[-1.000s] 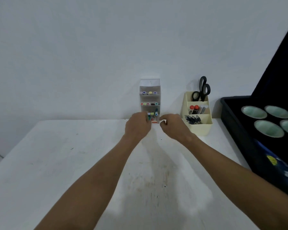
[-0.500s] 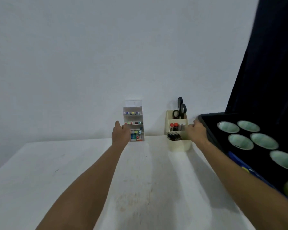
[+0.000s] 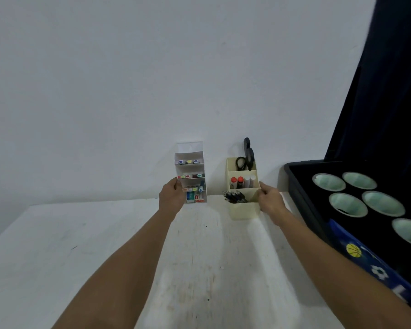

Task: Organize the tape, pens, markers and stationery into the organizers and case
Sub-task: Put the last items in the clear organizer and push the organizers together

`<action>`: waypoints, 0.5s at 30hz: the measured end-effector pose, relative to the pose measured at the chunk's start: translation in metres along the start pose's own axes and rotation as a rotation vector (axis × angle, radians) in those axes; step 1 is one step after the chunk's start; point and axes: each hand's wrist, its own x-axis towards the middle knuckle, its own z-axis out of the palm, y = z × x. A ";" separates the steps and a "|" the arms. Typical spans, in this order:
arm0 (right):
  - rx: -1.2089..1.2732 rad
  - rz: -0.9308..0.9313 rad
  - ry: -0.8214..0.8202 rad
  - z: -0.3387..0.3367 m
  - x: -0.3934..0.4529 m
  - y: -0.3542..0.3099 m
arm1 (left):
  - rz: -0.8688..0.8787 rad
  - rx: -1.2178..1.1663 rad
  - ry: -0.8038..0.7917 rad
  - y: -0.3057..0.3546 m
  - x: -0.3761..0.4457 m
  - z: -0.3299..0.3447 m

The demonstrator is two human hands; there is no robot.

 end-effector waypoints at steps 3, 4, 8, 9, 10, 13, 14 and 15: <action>-0.027 0.003 -0.019 0.014 0.001 -0.002 | 0.020 0.025 -0.013 0.001 0.001 0.001; -0.033 0.004 -0.019 0.018 0.002 -0.003 | 0.025 0.029 -0.028 0.001 0.001 0.002; -0.067 -0.008 -0.020 0.026 0.002 -0.004 | 0.067 0.044 -0.084 0.010 -0.001 0.013; -0.077 -0.009 -0.020 0.027 0.002 -0.003 | 0.071 0.047 -0.085 0.011 -0.002 0.016; -0.086 -0.013 -0.021 0.027 0.003 -0.003 | 0.073 0.050 -0.082 0.012 -0.002 0.019; -0.095 -0.023 -0.037 0.025 0.006 0.000 | 0.060 0.059 -0.097 0.012 0.000 0.017; -0.092 -0.021 -0.049 0.024 0.007 -0.001 | 0.054 0.062 -0.113 0.012 0.001 0.015; -0.093 -0.017 -0.065 0.023 0.007 0.000 | 0.044 0.069 -0.132 0.014 0.001 0.014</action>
